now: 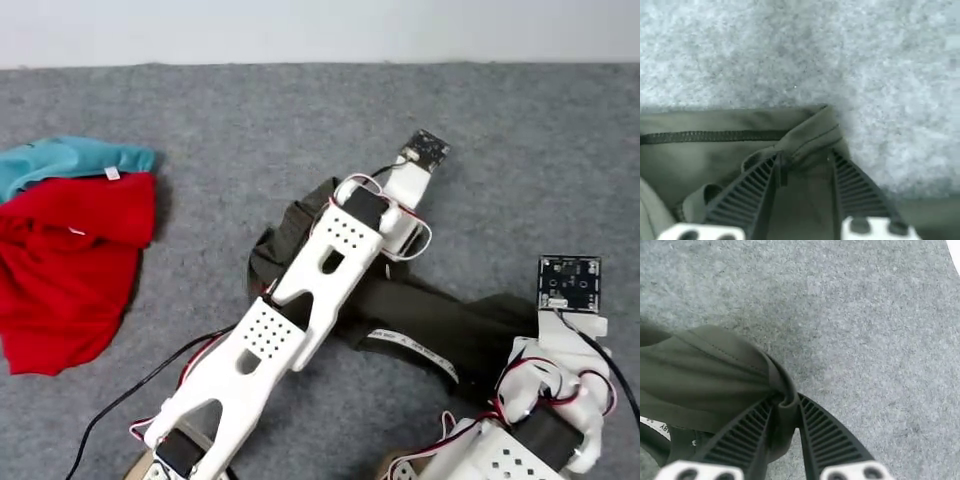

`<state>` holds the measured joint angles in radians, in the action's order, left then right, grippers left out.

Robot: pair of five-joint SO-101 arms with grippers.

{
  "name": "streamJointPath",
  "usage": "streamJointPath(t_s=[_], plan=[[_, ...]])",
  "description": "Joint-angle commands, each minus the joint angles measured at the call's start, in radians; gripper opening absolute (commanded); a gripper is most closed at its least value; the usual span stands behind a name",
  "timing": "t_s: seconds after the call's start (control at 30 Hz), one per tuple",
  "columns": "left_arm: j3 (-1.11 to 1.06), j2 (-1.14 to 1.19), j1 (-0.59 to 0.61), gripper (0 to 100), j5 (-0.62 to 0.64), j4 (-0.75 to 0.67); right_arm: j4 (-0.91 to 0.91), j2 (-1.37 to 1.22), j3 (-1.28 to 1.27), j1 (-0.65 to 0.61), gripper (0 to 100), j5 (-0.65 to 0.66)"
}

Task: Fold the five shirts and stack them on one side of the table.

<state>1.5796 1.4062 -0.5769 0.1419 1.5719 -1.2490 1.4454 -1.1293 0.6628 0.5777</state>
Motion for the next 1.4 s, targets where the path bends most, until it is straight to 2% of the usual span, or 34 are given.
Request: streamJointPath(t_s=[0.0,0.07,0.27,0.53,0.73,0.9,1.13,1.37], plan=[[0.05,-0.012,-0.006,5,0.008,0.003,0.002,0.012,0.005,-0.001,0.8,-0.011],[0.051,-0.014,-0.006,1,0.008,0.009,0.002,0.012,0.005,-0.001,0.8,-0.011],[0.094,-0.043,0.012,1,0.008,0.023,0.001,0.012,0.005,-0.001,0.8,-0.011],[0.097,-0.292,0.068,1,0.006,0.098,0.001,0.012,0.005,-0.001,0.8,-0.011],[0.097,-0.376,0.068,1,0.006,0.143,0.001,0.012,0.005,-0.001,0.8,-0.011],[0.019,-0.273,0.041,2,0.006,0.089,-0.002,0.012,0.005,-0.002,0.8,-0.011],[-0.016,-0.126,0.023,12,0.011,0.009,-0.004,0.012,0.003,-0.002,0.8,-0.011],[-0.015,-0.043,0.023,13,0.012,-0.041,-0.004,0.012,0.003,-0.002,0.8,-0.011]])
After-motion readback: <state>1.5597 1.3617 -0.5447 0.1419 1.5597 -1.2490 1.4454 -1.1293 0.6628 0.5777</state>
